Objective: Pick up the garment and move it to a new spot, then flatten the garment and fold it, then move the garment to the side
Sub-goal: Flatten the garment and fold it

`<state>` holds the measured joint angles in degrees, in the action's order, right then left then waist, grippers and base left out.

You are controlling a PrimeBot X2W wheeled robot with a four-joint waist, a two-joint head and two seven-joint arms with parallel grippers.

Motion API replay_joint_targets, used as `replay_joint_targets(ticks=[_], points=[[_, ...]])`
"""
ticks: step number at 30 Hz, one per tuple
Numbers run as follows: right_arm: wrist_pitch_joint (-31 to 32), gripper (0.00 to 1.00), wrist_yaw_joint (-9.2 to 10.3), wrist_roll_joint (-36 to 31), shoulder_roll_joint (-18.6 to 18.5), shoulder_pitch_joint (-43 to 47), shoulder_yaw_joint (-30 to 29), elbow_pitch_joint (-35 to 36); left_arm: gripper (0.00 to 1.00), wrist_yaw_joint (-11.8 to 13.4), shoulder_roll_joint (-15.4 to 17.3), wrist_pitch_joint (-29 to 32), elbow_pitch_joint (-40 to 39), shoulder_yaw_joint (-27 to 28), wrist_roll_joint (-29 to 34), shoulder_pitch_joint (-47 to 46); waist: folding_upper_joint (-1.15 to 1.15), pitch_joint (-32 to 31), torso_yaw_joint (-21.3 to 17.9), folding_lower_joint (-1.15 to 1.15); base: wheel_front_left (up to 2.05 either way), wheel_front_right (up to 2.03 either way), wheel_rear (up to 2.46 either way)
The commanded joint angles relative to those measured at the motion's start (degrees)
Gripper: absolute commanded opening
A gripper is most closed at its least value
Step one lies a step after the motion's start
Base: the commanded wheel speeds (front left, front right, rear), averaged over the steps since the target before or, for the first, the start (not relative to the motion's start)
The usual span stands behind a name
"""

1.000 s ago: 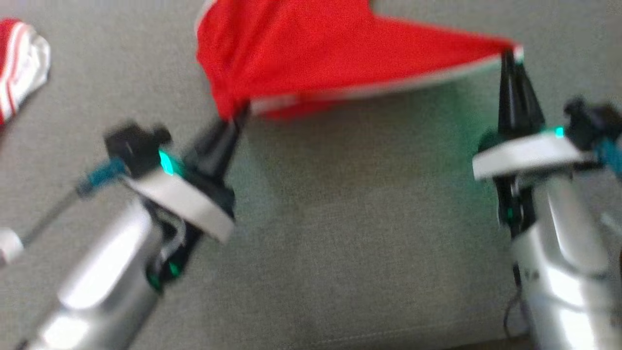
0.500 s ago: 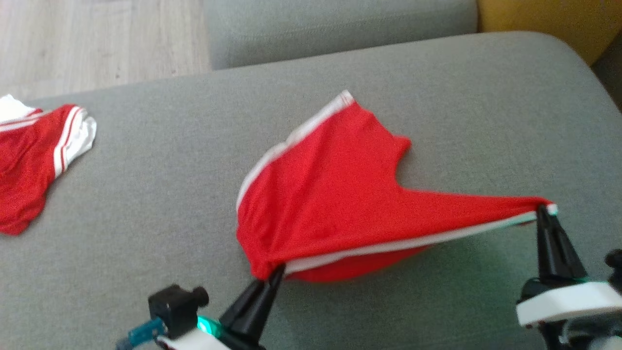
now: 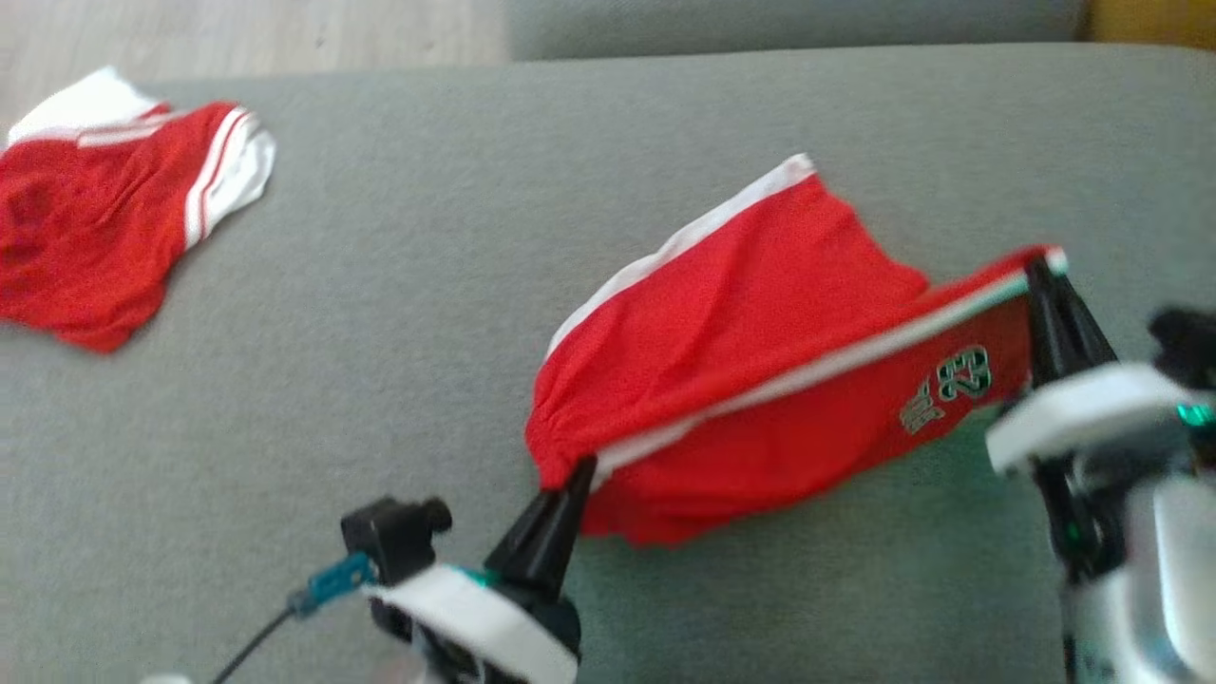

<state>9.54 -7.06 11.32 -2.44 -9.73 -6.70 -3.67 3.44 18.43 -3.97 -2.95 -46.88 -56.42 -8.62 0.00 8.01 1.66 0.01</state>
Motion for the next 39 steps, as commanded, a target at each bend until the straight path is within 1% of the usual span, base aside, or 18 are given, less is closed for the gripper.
replay_joint_targets(ticks=[1, 6, 12, 18, 19, 23, 24, 25, 26, 27, 28, 29, 30, 34, 39], points=[[0.67, 0.00, -0.43, -1.03, -0.66, -4.58, 1.99, 0.02, 0.00, -0.41, -0.85, -0.73, -0.31, 2.96, -1.08, -3.44, 0.00, 2.38, 2.65, -0.01, 0.00, 0.00, 0.00], [3.40, 0.00, -0.43, -2.31, -2.36, -15.53, 3.73, -9.98, 0.00, -1.50, -5.57, 0.17, 6.37, 4.38, -4.30, -8.31, 0.00, 4.76, 5.63, -0.01, 0.00, 0.00, 0.00], [5.95, 0.00, -0.43, -4.52, -4.88, -26.88, 6.67, -21.01, 0.00, -3.18, -9.41, 1.52, 13.37, 4.99, -5.56, -14.94, 0.00, 8.53, 8.05, -0.01, 0.00, 0.00, 0.00], [5.26, 0.00, -0.43, -5.61, -5.37, -34.99, 6.96, -30.96, 0.00, -4.30, -11.55, 1.20, 18.69, 6.00, -6.09, -19.51, 0.00, 11.64, 9.18, -0.01, 0.00, 0.00, 0.00], [5.26, 0.00, -0.43, -5.61, -5.37, -34.99, 6.96, -30.96, 0.00, -4.30, -11.55, 1.20, 18.69, 6.00, -6.09, -19.51, 0.00, 11.64, 9.18, -0.01, 0.00, 0.00, 0.00], [3.19, 0.00, -0.43, -6.64, -5.17, -37.89, 6.20, -36.51, 0.00, -4.88, -12.27, 0.37, 21.09, 6.44, -6.43, -20.56, 0.00, 12.12, 9.64, -0.01, 0.00, 0.00, 0.00], [2.58, 0.15, -0.43, -6.85, -5.05, -38.43, 6.04, -37.74, 0.00, -5.06, -12.38, 0.28, 21.54, 6.41, -6.48, -20.66, 0.00, 12.08, 9.70, -0.01, 0.00, 0.00, 0.00], [1.96, 0.43, -0.43, -6.95, -4.87, -38.87, 5.89, -38.93, 0.00, -5.16, -12.49, 0.23, 21.87, 6.34, -6.53, -20.69, 0.00, 11.99, 9.75, -0.01, 0.00, 0.00, 0.00], [1.17, 1.00, -0.43, -6.85, -4.63, -39.25, 5.81, -39.98, 0.00, -5.16, -12.60, 0.26, 22.15, 6.26, -6.61, -20.68, 0.00, 11.83, 9.77, -0.01, 0.00, 0.00, 0.00], [0.46, 1.00, -0.43, -6.75, -4.42, -39.58, 5.79, -41.02, 0.10, -5.06, -12.66, 0.12, 22.32, 6.22, -6.53, -20.69, 0.00, 11.64, 9.76, -0.01, 0.00, 0.00, 0.00], [-0.18, 1.00, -0.43, -6.72, -4.25, -39.82, 5.87, -41.99, 0.45, -4.89, -12.72, -0.19, 22.35, 6.27, -6.43, -20.64, 0.00, 11.39, 9.73, -0.01, 0.00, 0.00, 0.00], [-0.83, 1.00, -0.43, -6.57, -4.05, -40.01, 6.16, -42.80, 0.91, -4.72, -12.74, -0.38, 22.27, 6.25, -6.35, -20.49, 0.00, 11.10, 9.64, -0.01, 0.00, 0.00, 0.00], [-1.45, 1.00, -0.43, -6.22, -3.90, -40.19, 6.37, -43.54, 1.00, -4.58, -12.66, -0.48, 22.10, 6.19, -6.26, -20.26, 0.00, 10.79, 9.53, -0.01, 0.00, 0.00, 0.00], [-3.71, 1.00, -0.43, -4.84, -4.29, -40.42, 7.28, -45.89, 1.00, -3.54, -11.19, -1.10, 20.80, 5.64, -4.92, -18.76, 0.00, 9.05, 8.97, -0.01, 0.00, 0.00, 0.00], [-5.58, 1.00, -0.43, -1.63, -6.60, -38.62, 9.30, -48.59, 1.00, -0.66, -6.82, -3.37, 16.41, 5.33, -1.78, -14.47, 0.00, 5.36, 8.48, -0.01, 0.00, 0.00, 0.00]])
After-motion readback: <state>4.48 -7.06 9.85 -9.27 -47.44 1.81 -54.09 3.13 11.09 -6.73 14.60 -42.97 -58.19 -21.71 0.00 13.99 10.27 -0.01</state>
